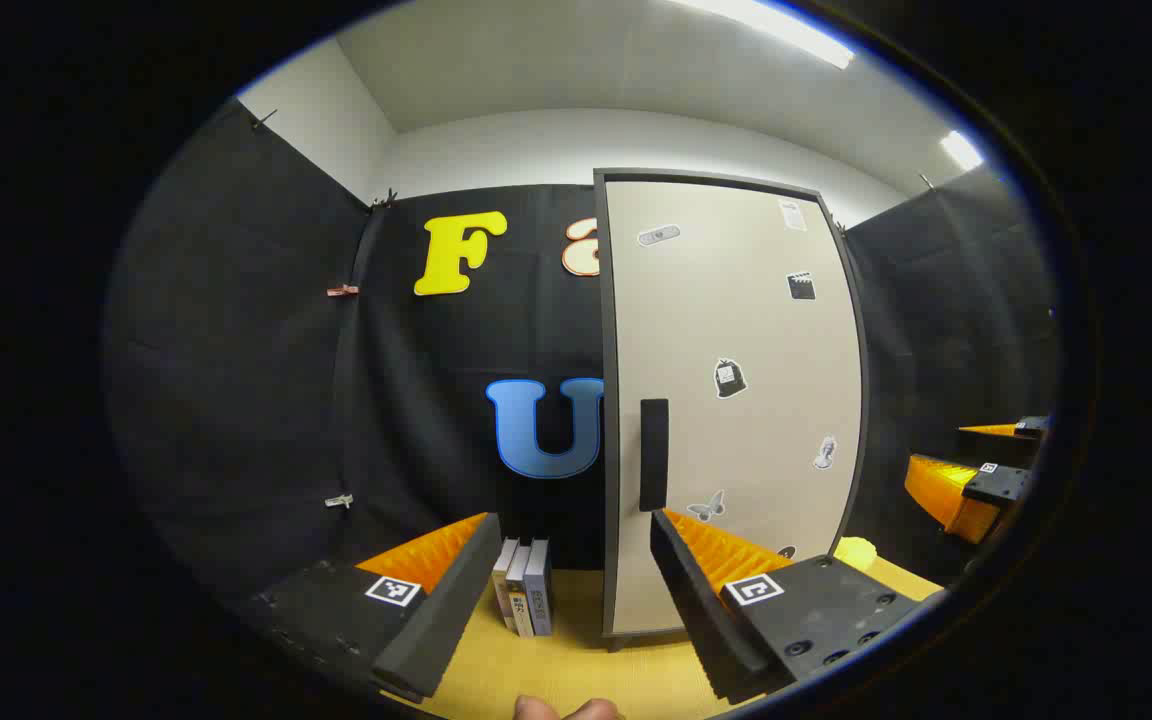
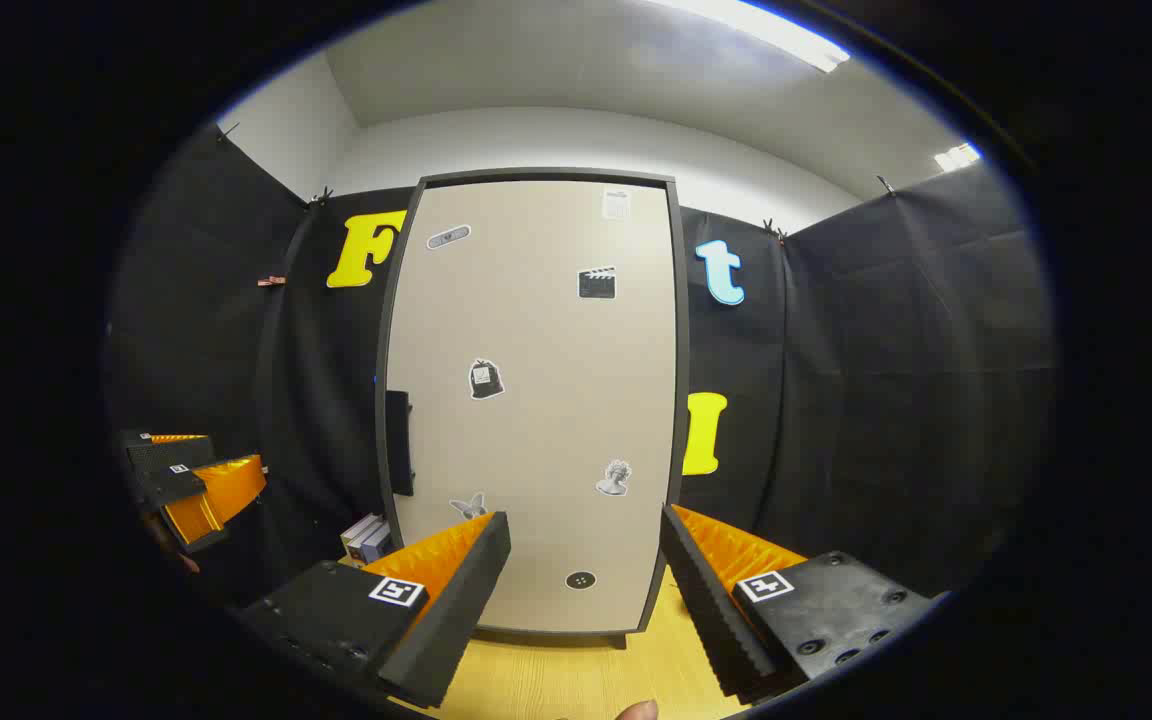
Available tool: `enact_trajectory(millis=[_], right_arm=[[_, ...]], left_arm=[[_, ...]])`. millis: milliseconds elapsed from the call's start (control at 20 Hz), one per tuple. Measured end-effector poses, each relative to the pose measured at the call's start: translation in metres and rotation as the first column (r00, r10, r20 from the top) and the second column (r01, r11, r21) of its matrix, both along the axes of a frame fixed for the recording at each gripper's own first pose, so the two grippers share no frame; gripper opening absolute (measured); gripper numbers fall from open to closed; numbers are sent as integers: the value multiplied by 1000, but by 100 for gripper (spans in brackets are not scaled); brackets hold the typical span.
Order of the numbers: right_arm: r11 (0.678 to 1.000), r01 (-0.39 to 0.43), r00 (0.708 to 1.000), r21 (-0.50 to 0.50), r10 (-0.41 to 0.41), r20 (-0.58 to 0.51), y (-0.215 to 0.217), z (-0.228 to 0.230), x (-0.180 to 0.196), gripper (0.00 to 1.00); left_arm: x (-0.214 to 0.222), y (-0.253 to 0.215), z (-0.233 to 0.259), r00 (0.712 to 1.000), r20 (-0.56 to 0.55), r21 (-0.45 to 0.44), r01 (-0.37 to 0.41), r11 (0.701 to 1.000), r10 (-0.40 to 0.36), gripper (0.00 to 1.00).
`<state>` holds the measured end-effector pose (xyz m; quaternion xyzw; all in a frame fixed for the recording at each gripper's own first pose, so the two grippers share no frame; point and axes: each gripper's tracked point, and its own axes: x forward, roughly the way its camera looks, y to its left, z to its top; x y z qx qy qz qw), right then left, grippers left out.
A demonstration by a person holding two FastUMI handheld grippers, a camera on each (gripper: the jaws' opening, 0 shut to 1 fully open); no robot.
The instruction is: Open the cabinet door with the right hand, grasp the bottle in the cabinet with the left hand and place it on the coaster, then close the cabinet door with the right hand.
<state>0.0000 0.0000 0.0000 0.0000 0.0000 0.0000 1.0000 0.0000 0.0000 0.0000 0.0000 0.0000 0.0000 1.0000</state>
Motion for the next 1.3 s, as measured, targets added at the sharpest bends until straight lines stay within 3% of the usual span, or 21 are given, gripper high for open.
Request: enact_trajectory(millis=[800,1300], right_arm=[[1000,5,1000,0,-5,27,4,11,-4,97],[1000,-29,999,0,29,24,29,10,4,98]], left_arm=[[-1,1,5,1000,12,31,23,999,-23,95],[1,9,4,1000,7,25,6,1000,-6,95]])
